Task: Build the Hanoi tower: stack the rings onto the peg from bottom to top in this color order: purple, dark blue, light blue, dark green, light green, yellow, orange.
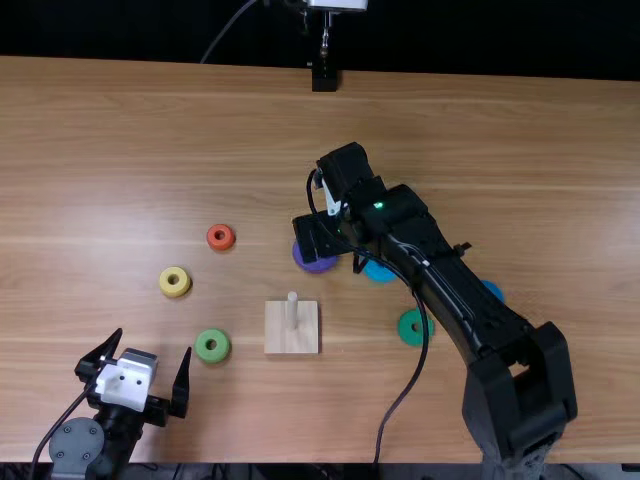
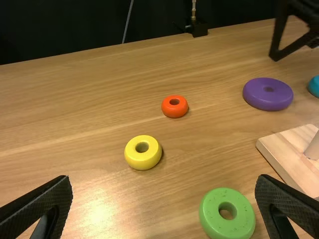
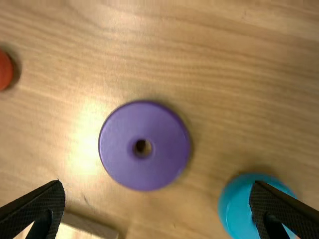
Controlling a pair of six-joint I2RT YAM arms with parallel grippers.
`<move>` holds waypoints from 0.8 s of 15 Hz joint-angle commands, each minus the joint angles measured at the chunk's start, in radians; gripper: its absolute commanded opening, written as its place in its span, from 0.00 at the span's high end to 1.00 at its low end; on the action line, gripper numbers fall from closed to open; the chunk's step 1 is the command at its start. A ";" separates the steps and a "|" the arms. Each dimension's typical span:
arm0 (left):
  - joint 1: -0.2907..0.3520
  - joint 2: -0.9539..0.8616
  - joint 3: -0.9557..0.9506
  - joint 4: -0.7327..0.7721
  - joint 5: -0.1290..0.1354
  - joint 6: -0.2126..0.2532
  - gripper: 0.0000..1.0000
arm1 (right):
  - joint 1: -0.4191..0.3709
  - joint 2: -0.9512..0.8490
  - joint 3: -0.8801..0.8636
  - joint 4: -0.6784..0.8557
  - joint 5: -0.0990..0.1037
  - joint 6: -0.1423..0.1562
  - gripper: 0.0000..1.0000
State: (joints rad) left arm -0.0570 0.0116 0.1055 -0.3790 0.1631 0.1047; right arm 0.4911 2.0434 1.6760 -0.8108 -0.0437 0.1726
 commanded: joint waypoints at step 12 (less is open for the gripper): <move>0.006 -0.012 -0.105 -0.076 0.010 0.015 0.00 | 0.066 0.219 0.148 -0.054 0.064 0.028 0.00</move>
State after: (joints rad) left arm -0.0570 0.0116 0.1059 -0.3782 0.1635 0.1047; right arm 0.5545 2.2383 1.7821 -0.8692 -0.0105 0.1909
